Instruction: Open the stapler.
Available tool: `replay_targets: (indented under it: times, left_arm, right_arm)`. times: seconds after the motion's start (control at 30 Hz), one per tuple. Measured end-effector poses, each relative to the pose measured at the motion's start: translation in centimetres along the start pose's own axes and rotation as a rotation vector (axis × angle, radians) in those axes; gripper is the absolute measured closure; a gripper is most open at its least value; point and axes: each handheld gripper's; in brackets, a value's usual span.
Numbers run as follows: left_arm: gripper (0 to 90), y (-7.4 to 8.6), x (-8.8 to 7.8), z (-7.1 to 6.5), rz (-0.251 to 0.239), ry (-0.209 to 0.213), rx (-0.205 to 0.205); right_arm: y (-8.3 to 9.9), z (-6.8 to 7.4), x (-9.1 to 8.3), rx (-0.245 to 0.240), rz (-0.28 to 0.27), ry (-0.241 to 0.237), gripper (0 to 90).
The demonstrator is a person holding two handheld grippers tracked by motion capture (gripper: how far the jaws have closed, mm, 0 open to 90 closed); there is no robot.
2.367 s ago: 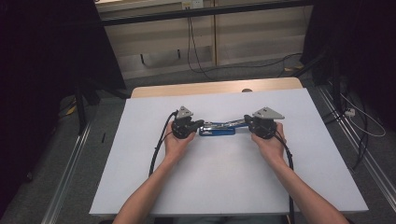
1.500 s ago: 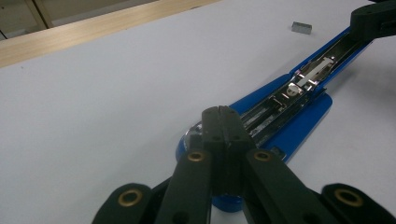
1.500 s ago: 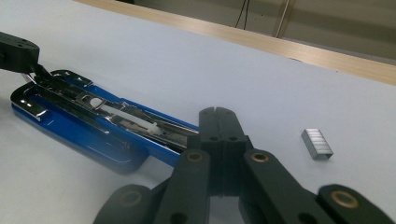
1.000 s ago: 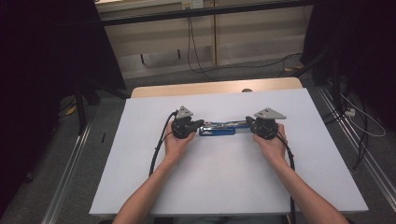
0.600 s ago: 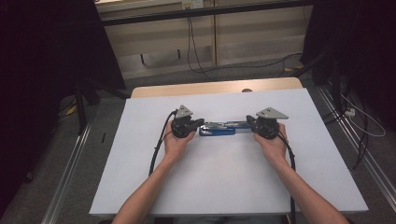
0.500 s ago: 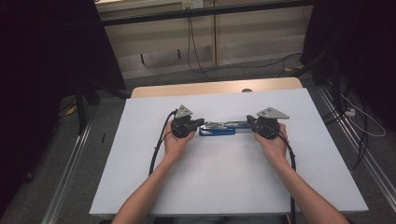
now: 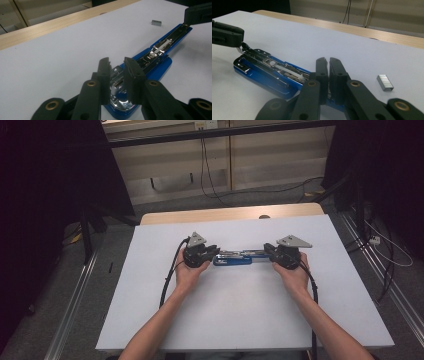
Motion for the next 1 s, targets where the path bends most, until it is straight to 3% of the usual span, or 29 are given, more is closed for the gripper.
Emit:
replay_targets:
  times: [0.1,0.23,0.3,0.43,0.63,0.8,0.87,0.97,1.0]
  left_arm:
    - [67.9,-0.2,-0.2,0.0,-0.016,-0.012,-0.007]
    - [53.7,-0.6,-0.3,-0.5,-0.018,-0.040,0.000]
    - [44.6,-0.8,-0.5,-0.7,0.004,-0.048,0.017]
    - [28.1,-0.6,-1.2,-0.4,0.033,-0.026,-0.022]
    - [11.2,-0.4,-2.5,0.2,0.028,-0.072,-0.035]
    - [4.7,0.4,-3.5,0.5,0.040,-0.044,-0.059]
    - [4.7,0.7,-4.0,0.4,0.034,-0.066,-0.058]
    - [4.6,1.1,-4.9,0.5,0.007,-0.067,-0.077]
    - [4.6,1.2,-5.3,0.6,0.004,-0.066,-0.066]
  right_arm:
    - [0.0,0.1,0.0,0.001,-0.004,-0.015,81.7]
    - [-0.1,0.2,0.0,0.006,-0.025,-0.043,74.4]
    - [-0.1,0.2,0.0,0.012,-0.025,-0.043,64.7]
    - [-0.1,0.1,0.1,0.020,-0.027,-0.027,49.7]
    - [-0.1,0.3,0.2,0.025,-0.032,-0.004,22.2]
    - [0.0,0.3,0.4,0.046,-0.020,0.003,7.6]
    - [0.0,0.3,0.4,0.047,-0.016,-0.007,6.7]
    - [-0.1,0.3,0.3,0.043,-0.017,-0.001,6.6]
    - [-0.1,0.3,0.3,0.042,-0.018,-0.002,6.5]
Point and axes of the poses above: each handheld gripper's, and its own axes: x roughly forward along the jaws, y roughly out of its underside, z roughly to its left, and after that the axes turned 7 degrees about x, right-handed
